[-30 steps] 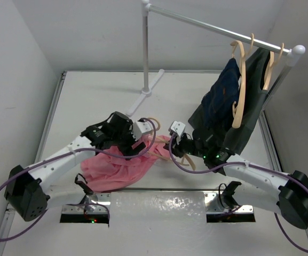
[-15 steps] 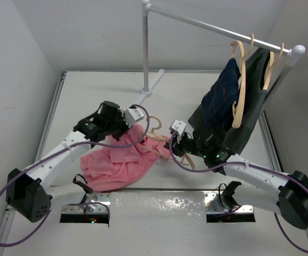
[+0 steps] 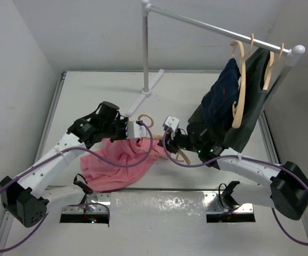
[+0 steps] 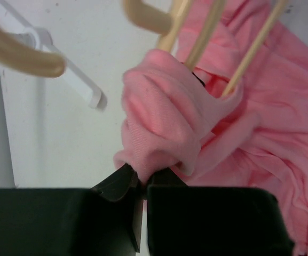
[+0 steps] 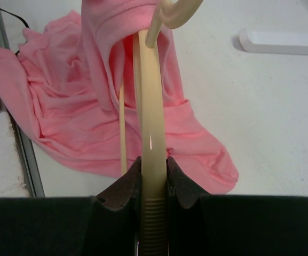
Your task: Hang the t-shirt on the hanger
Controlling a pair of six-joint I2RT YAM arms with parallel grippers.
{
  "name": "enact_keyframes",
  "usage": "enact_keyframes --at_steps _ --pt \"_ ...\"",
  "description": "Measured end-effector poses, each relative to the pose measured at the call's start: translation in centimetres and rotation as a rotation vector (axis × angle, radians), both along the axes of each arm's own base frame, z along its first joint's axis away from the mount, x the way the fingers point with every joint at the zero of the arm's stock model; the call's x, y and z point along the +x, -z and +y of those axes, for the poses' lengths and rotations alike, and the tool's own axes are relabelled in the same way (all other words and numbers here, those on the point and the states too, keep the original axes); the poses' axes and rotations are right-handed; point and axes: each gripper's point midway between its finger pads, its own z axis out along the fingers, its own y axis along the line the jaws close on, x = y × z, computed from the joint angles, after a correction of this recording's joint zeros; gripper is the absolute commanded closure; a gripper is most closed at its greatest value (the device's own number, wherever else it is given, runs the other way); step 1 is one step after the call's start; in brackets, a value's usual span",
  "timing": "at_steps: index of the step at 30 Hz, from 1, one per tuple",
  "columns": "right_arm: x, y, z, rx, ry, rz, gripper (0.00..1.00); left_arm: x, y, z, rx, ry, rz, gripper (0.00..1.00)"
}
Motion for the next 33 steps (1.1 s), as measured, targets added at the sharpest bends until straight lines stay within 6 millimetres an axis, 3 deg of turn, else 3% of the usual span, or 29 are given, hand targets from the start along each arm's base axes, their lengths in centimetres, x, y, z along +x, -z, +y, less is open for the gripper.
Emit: enact_keyframes --at_steps 5,8,9,11,17,24,28,31,33 --pt "0.1 -0.9 0.6 0.035 -0.015 -0.028 1.0 -1.5 -1.6 -0.1 -0.042 0.058 -0.027 0.98" --pt "0.0 -1.2 0.8 0.048 -0.023 -0.035 1.0 -1.5 -2.5 0.4 -0.04 0.051 -0.082 0.66" --pt "-0.1 -1.3 0.9 0.05 -0.026 -0.035 1.0 -1.3 -2.2 0.7 -0.025 0.042 -0.088 0.45" --pt "-0.2 -1.2 1.0 0.051 -0.032 -0.032 1.0 -1.2 -1.2 1.5 0.018 0.022 -0.078 0.24" --pt "-0.5 -1.2 1.2 0.052 -0.044 -0.029 1.0 -1.9 1.1 1.7 0.064 0.025 0.046 0.06" --pt "-0.6 -1.2 1.2 0.051 -0.045 -0.029 1.0 -2.8 -1.1 -1.2 -0.079 0.022 0.11 0.05" --pt "-0.6 -1.2 1.2 0.051 -0.046 -0.029 1.0 -2.1 -1.8 -2.3 -0.159 -0.007 0.125 0.18" --pt "-0.7 -1.2 1.2 0.049 -0.05 -0.031 1.0 -2.1 -1.1 -2.7 -0.173 -0.001 0.162 0.28" --pt "-0.8 -1.3 1.1 0.045 -0.057 -0.034 1.0 -2.1 -0.3 -3.0 -0.176 0.004 0.2 0.29"
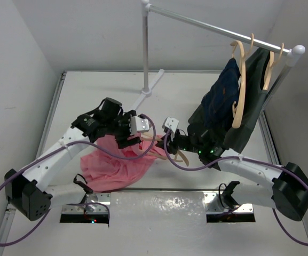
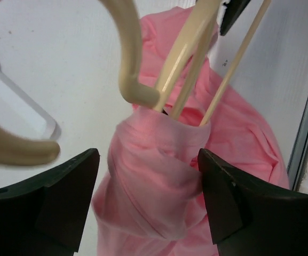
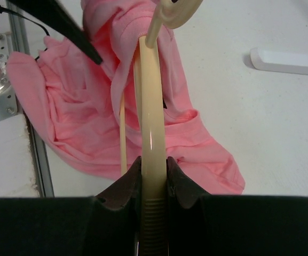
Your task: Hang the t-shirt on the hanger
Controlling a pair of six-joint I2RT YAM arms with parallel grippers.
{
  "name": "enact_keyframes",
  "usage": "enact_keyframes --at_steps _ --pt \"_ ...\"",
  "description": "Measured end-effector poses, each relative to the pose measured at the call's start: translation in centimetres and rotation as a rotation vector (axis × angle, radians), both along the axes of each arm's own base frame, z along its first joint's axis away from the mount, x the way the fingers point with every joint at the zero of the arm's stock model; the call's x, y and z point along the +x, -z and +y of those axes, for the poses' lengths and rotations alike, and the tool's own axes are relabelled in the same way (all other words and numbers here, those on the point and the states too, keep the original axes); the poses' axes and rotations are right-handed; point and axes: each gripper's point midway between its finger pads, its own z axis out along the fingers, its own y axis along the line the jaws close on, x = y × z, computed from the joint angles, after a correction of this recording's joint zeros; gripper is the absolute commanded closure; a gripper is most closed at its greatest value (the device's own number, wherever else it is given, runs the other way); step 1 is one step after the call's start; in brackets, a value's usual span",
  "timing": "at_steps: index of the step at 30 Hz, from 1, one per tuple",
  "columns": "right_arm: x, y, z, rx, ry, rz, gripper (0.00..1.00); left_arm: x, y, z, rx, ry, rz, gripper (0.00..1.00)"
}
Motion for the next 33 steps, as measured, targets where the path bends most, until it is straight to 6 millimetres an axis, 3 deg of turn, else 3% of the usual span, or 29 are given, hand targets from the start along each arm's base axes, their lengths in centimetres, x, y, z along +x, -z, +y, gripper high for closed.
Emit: enact_keyframes --at_steps 3,5,8,9,12,14,15,17,20,24,28,31,33 --pt "-0.4 -0.3 0.0 -0.001 -0.021 -0.005 1.0 0.4 1.0 -0.3 -0.003 -0.002 0.041 0.35" --pt "-0.7 -0.6 0.0 0.001 -0.037 -0.006 1.0 0.5 1.5 -0.5 -0.005 0.004 0.067 0.51" --pt "-1.0 -0.4 -0.3 -0.018 -0.046 -0.001 1.0 0.1 2.0 -0.9 -0.015 0.031 0.103 0.92" --pt "-1.0 -0.1 -0.6 -0.034 -0.049 -0.012 1.0 -0.4 2.2 -0.8 -0.012 0.053 0.12 1.0" --pt "-1.5 0.4 -0.8 -0.066 -0.086 -0.023 1.0 -2.0 2.6 -0.5 -0.005 0.094 0.172 1.0" --pt "-1.7 0.4 -0.7 -0.067 -0.099 -0.025 0.82 -2.1 2.4 -0.4 -0.004 0.091 0.164 1.0" --pt "-1.7 0.3 -0.7 -0.068 -0.101 -0.025 0.67 -2.0 2.3 -0.2 -0.002 0.085 0.15 1.0" --pt "-1.4 -0.1 -0.7 -0.074 -0.081 -0.014 0.27 -1.9 2.0 0.0 -0.007 0.087 0.089 1.0" --pt "-0.8 -1.7 -0.6 -0.082 -0.059 -0.018 0.01 -1.9 2.0 1.9 0.021 0.087 -0.102 1.0" --pt "-1.1 -4.7 -0.9 -0.052 -0.06 -0.058 0.01 -3.0 3.6 4.5 0.113 0.148 -0.254 1.0" --pt "-1.4 -8.2 -1.0 0.01 -0.061 -0.105 0.02 -3.1 4.5 5.2 0.173 0.21 -0.294 1.0" --pt "1.1 -8.7 0.0 0.02 0.038 -0.051 0.27 -2.8 5.1 5.3 0.208 0.252 -0.307 1.0" --pt "3.8 -7.5 1.5 -0.021 0.118 0.044 0.32 -2.8 5.2 5.3 0.219 0.276 -0.324 1.0"
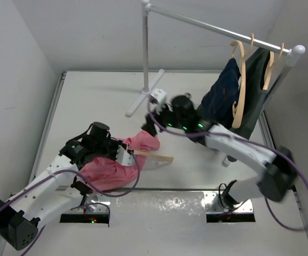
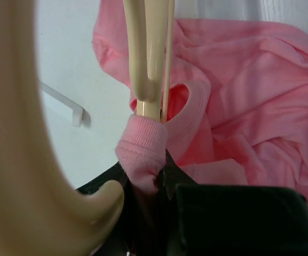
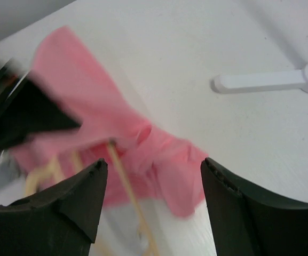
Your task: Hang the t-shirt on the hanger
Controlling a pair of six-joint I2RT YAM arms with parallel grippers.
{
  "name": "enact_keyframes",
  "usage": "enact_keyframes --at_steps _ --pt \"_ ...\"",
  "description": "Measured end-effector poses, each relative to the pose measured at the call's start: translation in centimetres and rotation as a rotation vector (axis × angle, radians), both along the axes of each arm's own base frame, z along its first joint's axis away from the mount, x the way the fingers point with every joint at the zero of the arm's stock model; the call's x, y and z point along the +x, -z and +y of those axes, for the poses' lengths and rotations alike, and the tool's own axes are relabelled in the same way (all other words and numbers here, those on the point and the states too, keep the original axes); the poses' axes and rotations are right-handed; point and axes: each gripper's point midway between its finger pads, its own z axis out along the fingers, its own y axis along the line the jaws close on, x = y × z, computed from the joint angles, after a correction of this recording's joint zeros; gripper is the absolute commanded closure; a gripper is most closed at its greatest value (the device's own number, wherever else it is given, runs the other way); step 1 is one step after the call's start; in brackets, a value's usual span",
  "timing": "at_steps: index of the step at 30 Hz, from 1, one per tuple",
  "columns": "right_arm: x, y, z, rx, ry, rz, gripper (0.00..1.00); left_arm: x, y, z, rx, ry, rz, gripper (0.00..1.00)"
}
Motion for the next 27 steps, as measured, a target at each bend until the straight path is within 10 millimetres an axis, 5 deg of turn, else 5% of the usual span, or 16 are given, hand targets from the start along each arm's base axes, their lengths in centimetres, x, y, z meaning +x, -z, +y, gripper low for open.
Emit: enact_keyframes --at_steps 2,5,8,11,14,23,27 --pt "3.7 1.4 2.9 -0.034 0.069 0.1 0.31 -0.1 0.1 0.1 0.011 0.023 -0.019 1.0" --pt "7.2 6.6 6.3 -0.129 0.123 0.265 0.34 -0.4 0.3 0.3 0.022 0.046 -0.036 1.0" --pt "7.3 13.2 7.5 -0.23 0.136 0.418 0.33 -0.5 0.3 0.4 0.027 0.053 -0.045 1.0" --pt "5.0 18.3 7.1 -0.331 0.123 0.549 0.34 -0.5 0.2 0.4 0.023 0.05 -0.048 1.0" --pt "3.3 19.9 7.8 -0.367 0.091 0.613 0.35 -0.5 0.2 0.4 0.018 0.041 -0.042 1.0" --pt "4.1 19.9 11.0 -0.335 0.068 0.636 0.38 -0.4 0.2 0.3 0.002 0.02 -0.034 1.0" --pt "4.1 21.2 10.9 -0.363 0.08 0.664 0.54 -0.4 0.3 0.3 -0.001 0.013 -0.028 1.0"
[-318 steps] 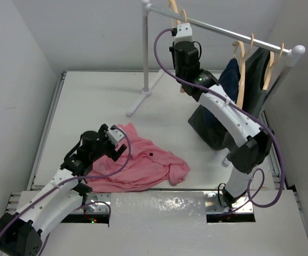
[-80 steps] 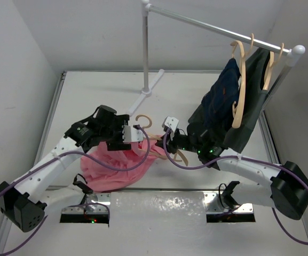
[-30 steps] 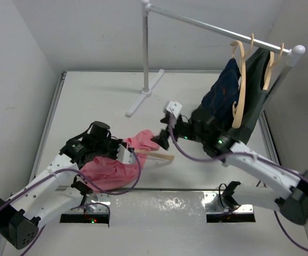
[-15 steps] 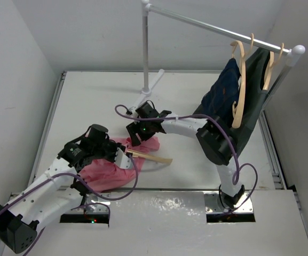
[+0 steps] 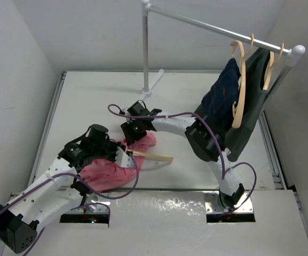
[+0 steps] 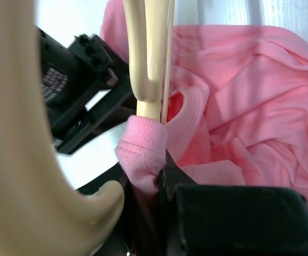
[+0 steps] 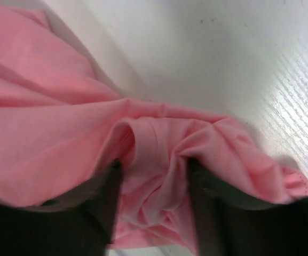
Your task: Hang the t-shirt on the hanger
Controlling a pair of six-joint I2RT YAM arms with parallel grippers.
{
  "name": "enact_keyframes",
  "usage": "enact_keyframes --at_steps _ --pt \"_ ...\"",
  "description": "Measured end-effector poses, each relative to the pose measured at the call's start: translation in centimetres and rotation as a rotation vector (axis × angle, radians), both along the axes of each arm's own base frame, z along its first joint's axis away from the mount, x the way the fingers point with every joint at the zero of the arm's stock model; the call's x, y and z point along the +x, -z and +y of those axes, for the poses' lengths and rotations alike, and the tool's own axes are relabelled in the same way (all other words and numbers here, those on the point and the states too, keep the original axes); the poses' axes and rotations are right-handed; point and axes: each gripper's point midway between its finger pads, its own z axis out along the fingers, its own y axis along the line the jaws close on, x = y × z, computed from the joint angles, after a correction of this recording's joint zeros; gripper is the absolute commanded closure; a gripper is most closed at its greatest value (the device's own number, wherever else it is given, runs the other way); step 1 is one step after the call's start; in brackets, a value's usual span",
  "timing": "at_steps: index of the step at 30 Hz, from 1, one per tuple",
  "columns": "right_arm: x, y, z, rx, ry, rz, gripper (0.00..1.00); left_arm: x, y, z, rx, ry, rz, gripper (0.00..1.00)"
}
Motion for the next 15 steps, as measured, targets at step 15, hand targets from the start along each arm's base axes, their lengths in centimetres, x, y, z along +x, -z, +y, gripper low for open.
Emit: enact_keyframes --at_steps 15 --pt "2.9 0.8 -15.1 -0.1 0.456 0.04 1.0 0.8 -1.7 -0.2 -0.089 -0.111 -0.006 1.0"
